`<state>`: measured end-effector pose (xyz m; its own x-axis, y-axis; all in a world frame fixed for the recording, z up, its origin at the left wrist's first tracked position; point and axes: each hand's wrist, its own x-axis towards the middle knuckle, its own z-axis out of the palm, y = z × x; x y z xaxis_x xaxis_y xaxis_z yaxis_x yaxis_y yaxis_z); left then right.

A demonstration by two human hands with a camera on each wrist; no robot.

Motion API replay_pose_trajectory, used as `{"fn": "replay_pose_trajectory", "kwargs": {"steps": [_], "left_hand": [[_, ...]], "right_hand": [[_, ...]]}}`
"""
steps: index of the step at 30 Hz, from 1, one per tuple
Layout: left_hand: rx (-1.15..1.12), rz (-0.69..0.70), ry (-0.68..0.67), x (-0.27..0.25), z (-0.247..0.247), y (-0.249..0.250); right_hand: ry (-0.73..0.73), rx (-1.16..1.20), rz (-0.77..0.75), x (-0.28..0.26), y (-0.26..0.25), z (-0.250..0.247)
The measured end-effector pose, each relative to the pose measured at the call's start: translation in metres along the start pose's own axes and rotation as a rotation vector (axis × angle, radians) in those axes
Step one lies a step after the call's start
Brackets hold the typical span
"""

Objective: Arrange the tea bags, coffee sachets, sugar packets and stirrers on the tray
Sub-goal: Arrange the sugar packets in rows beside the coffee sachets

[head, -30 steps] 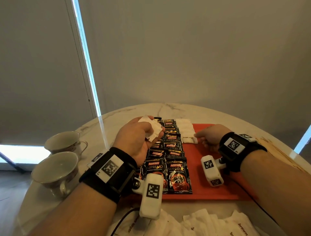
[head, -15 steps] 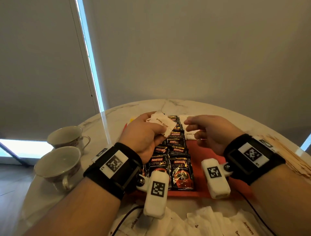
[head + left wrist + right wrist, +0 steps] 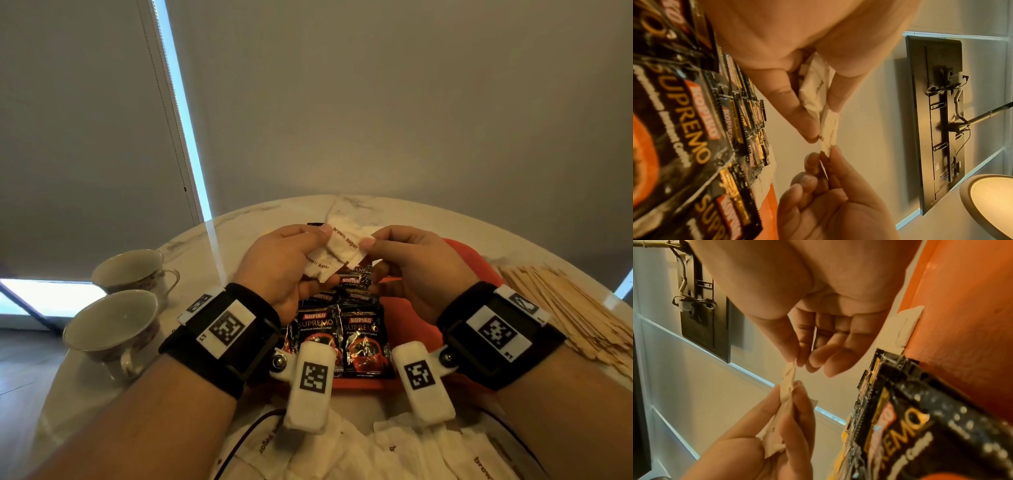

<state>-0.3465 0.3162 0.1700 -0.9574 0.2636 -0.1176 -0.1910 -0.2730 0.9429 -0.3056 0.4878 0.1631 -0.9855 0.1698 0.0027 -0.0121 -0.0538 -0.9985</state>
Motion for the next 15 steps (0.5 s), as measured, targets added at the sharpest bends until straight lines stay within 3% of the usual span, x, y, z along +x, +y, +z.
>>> {"fn": "replay_pose_trajectory", "kwargs": {"steps": [4, 8, 11, 15], "left_hand": [[0.063, 0.009, -0.027, -0.0023, 0.0010, -0.0003], [0.164, 0.034, -0.092, -0.0056, 0.0026, -0.0042], [0.196, 0.030, -0.106, -0.0070, 0.0040, -0.0054], [0.127, 0.041, -0.060, -0.0063, 0.0044, -0.0041]], "right_hand": [[0.096, 0.036, 0.011, -0.0011, -0.0023, 0.0002], [-0.002, -0.010, -0.079, -0.0048, -0.0036, 0.0025], [0.024, -0.021, -0.144, -0.0071, -0.0049, 0.0057], [0.090, 0.051, -0.048, -0.0052, -0.0072, 0.0005]]}}
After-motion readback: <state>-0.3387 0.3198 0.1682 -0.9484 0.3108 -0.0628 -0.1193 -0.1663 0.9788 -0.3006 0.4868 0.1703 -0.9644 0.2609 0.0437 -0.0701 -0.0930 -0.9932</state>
